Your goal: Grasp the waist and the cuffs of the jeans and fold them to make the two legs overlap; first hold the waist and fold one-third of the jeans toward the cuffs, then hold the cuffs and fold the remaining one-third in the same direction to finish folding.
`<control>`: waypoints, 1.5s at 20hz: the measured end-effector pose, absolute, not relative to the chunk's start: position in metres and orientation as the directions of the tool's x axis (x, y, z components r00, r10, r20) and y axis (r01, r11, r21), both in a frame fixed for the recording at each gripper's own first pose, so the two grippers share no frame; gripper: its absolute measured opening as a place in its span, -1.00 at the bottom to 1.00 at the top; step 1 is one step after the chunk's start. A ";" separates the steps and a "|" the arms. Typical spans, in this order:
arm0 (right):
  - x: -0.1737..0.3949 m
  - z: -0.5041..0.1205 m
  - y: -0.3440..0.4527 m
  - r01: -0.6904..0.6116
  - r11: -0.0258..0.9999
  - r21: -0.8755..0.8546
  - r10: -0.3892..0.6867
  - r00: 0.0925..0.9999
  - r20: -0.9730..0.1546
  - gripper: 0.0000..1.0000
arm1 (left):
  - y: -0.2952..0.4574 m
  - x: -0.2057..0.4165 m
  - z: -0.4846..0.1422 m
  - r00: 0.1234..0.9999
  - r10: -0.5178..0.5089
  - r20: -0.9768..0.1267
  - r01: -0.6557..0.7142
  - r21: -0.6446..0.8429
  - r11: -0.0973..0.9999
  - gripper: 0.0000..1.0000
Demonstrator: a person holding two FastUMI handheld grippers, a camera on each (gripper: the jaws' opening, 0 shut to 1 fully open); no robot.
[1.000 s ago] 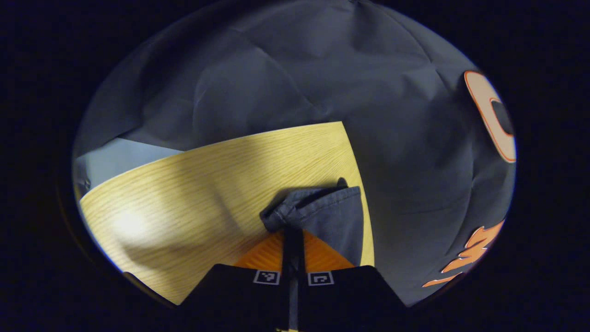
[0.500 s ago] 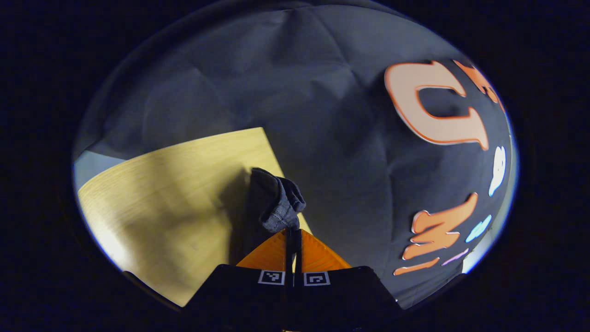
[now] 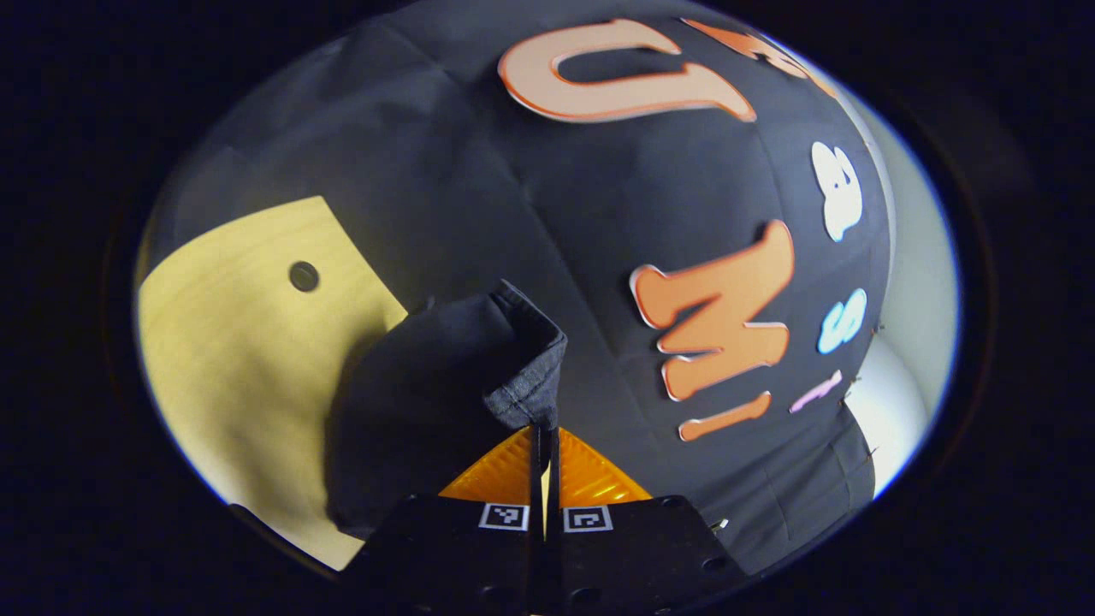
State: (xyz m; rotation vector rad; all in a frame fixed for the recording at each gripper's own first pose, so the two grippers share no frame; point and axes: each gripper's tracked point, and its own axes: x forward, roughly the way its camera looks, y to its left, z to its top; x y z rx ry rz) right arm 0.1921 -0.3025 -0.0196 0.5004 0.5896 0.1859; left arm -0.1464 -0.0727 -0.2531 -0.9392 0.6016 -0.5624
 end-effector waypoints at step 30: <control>0.148 -0.022 -0.369 -0.057 0.888 0.457 0.299 0.826 -0.477 0.97 | -0.254 -0.330 -0.271 0.563 -0.634 -0.530 0.443 -0.455 0.773 0.96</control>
